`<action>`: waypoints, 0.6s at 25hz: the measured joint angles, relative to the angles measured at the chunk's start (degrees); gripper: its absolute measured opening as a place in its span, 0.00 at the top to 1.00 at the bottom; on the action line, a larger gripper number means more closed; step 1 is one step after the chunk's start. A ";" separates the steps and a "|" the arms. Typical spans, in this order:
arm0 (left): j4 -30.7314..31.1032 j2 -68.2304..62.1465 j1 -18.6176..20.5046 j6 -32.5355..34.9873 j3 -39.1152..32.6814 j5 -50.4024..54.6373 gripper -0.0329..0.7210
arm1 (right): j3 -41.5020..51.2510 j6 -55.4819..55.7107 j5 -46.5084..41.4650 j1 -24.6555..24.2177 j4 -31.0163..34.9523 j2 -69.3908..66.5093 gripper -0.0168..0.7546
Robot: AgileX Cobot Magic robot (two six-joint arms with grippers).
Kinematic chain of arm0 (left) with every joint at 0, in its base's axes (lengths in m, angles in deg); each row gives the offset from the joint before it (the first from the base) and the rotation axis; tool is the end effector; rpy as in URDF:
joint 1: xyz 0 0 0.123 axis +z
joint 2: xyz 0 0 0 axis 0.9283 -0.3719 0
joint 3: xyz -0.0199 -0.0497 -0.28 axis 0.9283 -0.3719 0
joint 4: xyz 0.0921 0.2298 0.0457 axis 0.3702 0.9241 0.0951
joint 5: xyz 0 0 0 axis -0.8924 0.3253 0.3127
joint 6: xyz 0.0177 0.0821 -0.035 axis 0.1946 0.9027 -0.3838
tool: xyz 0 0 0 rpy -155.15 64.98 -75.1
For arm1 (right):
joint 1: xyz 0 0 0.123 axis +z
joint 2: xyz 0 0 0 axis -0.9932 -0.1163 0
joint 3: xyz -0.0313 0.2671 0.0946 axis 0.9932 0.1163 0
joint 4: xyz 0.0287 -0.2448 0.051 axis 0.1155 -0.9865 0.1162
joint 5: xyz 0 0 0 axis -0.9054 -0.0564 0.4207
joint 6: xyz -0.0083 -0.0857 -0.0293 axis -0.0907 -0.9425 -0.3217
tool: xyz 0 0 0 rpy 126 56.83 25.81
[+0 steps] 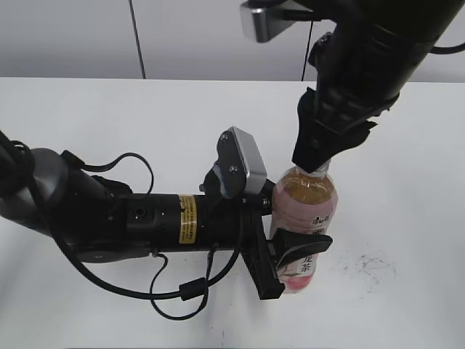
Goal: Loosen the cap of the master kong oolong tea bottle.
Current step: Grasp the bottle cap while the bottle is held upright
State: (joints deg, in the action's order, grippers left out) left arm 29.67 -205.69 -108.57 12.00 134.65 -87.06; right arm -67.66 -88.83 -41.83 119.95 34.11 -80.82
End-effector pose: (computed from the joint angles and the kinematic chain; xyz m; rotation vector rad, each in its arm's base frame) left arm 0.2374 -0.2769 0.1094 1.2578 1.4875 -0.9752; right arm 0.2516 0.2038 0.3097 -1.6445 2.3878 0.2312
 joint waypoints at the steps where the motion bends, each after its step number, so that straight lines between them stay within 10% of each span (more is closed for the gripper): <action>1: -0.06 0.00 0.00 -0.04 0.00 0.05 0.45 | 0.01 -9.35 0.00 0.00 0.00 0.00 0.63; 6: -0.22 0.00 0.00 -0.19 0.00 0.05 0.45 | 0.01 -39.80 0.00 0.00 -0.47 0.07 0.63; 15: -0.23 0.00 0.00 -0.19 0.00 0.05 0.45 | 0.01 -44.18 -0.06 0.00 -0.60 0.07 0.63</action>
State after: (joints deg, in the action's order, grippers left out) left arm 29.44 -205.69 -108.57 11.81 134.65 -87.01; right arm -67.65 -133.02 -41.89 119.95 33.50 -80.74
